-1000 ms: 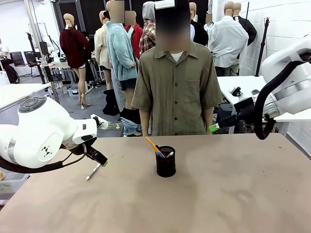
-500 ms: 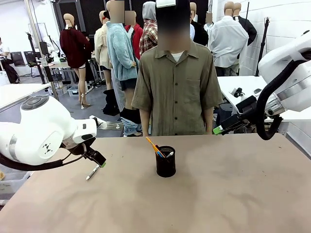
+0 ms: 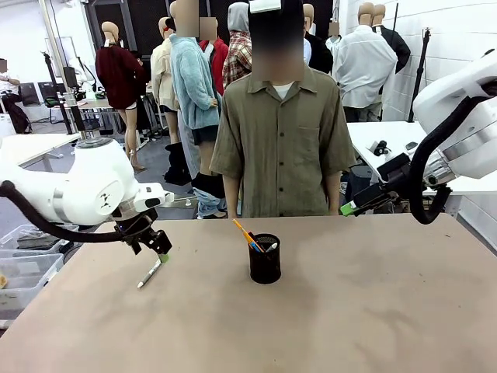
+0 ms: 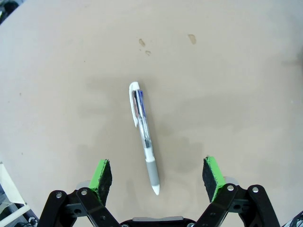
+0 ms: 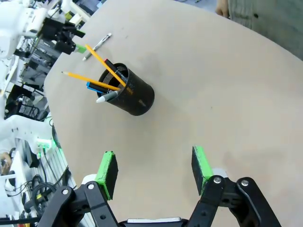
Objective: Place the pens into the pen holder.
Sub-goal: Pick up a writing instrument from the table and place it into the Pen holder.
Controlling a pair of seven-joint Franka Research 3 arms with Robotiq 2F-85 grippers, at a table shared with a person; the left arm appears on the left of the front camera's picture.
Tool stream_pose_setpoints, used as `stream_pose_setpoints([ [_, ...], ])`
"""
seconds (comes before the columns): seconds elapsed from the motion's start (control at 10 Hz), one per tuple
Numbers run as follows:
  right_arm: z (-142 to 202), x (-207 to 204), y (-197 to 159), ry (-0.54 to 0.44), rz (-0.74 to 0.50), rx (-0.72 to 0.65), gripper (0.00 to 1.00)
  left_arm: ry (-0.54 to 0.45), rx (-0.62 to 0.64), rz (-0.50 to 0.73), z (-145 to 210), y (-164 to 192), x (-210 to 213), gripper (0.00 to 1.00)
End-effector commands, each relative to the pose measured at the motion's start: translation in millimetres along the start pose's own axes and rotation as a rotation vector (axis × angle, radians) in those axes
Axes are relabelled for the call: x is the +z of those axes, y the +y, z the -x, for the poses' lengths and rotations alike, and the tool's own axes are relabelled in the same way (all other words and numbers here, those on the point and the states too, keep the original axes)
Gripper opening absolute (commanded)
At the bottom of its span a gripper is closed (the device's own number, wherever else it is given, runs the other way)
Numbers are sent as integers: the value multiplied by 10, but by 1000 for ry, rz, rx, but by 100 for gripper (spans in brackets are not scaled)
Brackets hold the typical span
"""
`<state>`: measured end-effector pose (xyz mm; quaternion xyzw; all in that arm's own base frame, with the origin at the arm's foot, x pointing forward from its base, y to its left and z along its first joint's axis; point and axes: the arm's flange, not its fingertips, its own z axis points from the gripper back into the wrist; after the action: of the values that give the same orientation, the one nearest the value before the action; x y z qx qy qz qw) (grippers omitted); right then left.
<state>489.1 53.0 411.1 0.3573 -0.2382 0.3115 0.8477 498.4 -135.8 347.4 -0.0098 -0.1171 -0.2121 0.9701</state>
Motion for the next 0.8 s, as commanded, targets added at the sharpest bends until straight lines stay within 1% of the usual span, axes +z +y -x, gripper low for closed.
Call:
stream_pose_setpoints([
  [0.0,-13,-37,-25,-23,-21,15,78,46,46,6,-149,-16,-98,100],
  [0.3,-13,-37,-25,-23,-21,15,78,83,77,23,-229,86,-251,100],
  [0.5,-13,-37,-25,-23,-21,15,78,101,79,10,-250,107,-319,100],
  [0.7,-13,-37,-25,-23,-21,15,78,123,76,33,-299,127,-418,100],
])
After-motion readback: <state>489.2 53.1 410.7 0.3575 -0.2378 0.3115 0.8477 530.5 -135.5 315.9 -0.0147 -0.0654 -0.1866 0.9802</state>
